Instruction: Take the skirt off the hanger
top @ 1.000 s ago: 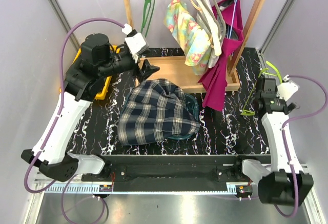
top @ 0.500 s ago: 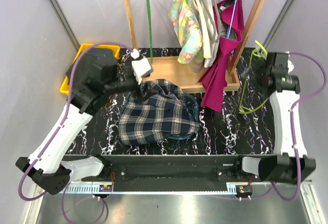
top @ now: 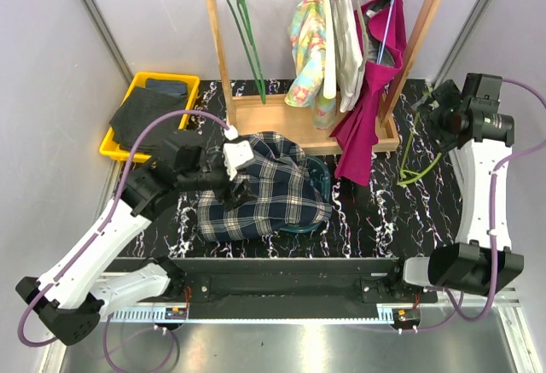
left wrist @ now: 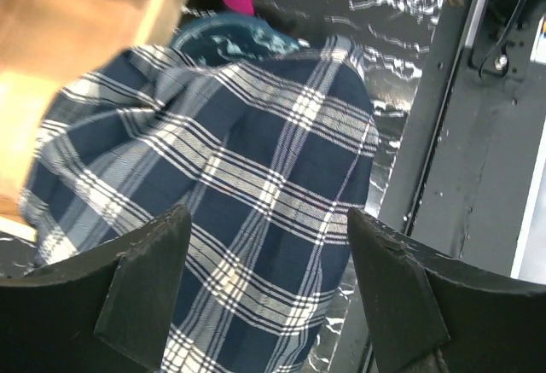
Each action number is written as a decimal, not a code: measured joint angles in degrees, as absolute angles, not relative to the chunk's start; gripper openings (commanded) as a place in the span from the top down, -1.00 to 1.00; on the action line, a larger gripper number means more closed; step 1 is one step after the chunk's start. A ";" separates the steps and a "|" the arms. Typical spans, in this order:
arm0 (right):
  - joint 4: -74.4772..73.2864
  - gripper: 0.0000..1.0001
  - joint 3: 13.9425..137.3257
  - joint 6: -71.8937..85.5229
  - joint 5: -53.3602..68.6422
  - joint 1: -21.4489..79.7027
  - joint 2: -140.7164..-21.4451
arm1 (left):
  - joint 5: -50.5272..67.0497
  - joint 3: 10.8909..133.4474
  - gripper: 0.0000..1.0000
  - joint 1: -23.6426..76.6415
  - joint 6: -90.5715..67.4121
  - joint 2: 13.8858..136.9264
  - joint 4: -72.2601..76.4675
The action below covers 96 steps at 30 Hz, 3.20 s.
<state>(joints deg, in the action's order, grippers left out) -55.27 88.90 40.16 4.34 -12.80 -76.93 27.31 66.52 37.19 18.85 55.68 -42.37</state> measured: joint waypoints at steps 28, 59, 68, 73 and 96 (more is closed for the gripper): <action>-25.96 -0.99 100.97 37.28 9.50 12.40 -73.12 | 13.04 71.50 -0.15 40.12 23.40 93.49 -39.99; -26.46 -0.99 155.59 -1.56 -24.97 33.71 -117.10 | 5.10 81.08 -0.98 39.42 25.08 49.21 -45.69; -26.39 -1.00 153.82 -4.27 -28.03 33.71 -117.21 | 4.93 79.99 -0.98 39.42 23.27 49.06 -47.53; -26.24 -0.99 151.70 -6.17 -29.78 33.67 -116.88 | 5.21 79.99 -0.98 39.42 22.39 48.84 -47.55; -26.46 -0.88 140.16 -2.81 -28.84 31.55 -109.54 | 5.80 79.31 -0.98 39.05 21.12 48.51 -47.53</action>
<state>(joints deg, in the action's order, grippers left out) -26.46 140.16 -2.81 -28.84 31.55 -109.54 5.80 79.31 39.05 21.12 48.51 -47.53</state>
